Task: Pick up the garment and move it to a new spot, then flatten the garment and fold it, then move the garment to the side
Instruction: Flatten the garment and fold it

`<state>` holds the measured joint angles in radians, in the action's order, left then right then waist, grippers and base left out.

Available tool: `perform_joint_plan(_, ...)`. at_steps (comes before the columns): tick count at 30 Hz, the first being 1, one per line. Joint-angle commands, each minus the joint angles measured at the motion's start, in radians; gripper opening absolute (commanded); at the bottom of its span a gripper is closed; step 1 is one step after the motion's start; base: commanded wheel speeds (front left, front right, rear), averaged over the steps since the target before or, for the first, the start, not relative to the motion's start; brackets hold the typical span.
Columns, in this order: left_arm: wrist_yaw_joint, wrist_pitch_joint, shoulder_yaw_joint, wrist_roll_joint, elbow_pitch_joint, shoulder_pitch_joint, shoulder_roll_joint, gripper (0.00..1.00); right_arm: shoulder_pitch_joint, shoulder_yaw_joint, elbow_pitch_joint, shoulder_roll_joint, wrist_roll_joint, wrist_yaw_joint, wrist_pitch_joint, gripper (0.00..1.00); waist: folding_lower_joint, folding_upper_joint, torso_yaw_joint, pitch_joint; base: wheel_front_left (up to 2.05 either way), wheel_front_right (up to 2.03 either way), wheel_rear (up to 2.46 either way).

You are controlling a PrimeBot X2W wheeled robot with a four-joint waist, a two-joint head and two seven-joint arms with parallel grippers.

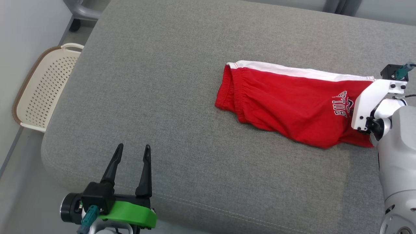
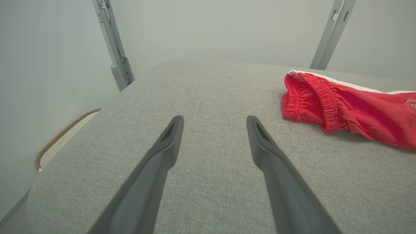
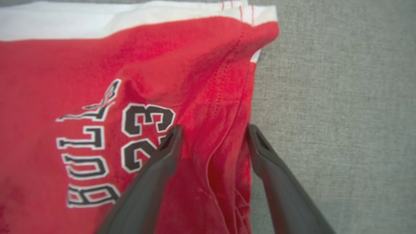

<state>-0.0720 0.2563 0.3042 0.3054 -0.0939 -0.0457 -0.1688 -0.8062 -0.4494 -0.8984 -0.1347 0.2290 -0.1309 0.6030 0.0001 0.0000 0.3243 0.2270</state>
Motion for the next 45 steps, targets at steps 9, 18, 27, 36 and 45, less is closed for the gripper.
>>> perform_joint_plan(9, -0.004, 0.006, 0.002, -0.001, -0.006, -0.019, 0.001, 1.00, -0.009, -0.052, -0.040, -0.004, 0.063, 0.001, 0.005, 1.00, -0.0001, 0.0000, 0.004, 0.016, 0.00, 0.00, 0.00)
perform_joint_plan(18, -0.004, 0.007, 0.002, 0.010, -0.014, -0.025, 0.003, 1.00, 0.007, -0.071, -0.042, -0.024, 0.119, 0.002, 0.041, 1.00, -0.0001, 0.0000, -0.005, 0.023, 0.00, 0.00, 0.00)
perform_joint_plan(27, -0.003, 0.008, 0.004, 0.016, -0.018, -0.027, -0.003, 1.00, 0.010, -0.094, -0.063, 0.013, 0.089, 0.001, 0.031, 0.98, -0.0001, 0.0000, -0.010, 0.024, 0.00, 0.00, 0.00)
perform_joint_plan(36, 0.002, 0.008, 0.011, 0.023, -0.030, -0.033, -0.003, 1.00, 0.002, -0.119, -0.109, 0.030, 0.056, 0.001, 0.029, 0.00, -0.0001, 0.0000, 0.004, 0.026, 0.00, 0.00, 0.00)
perform_joint_plan(45, -0.009, 0.008, 0.018, 0.030, -0.036, -0.015, -0.003, 1.00, -0.009, -0.091, -0.109, -0.018, 0.083, 0.002, 0.011, 0.00, -0.0001, 0.0000, -0.005, -0.012, 0.00, 0.00, 0.00)
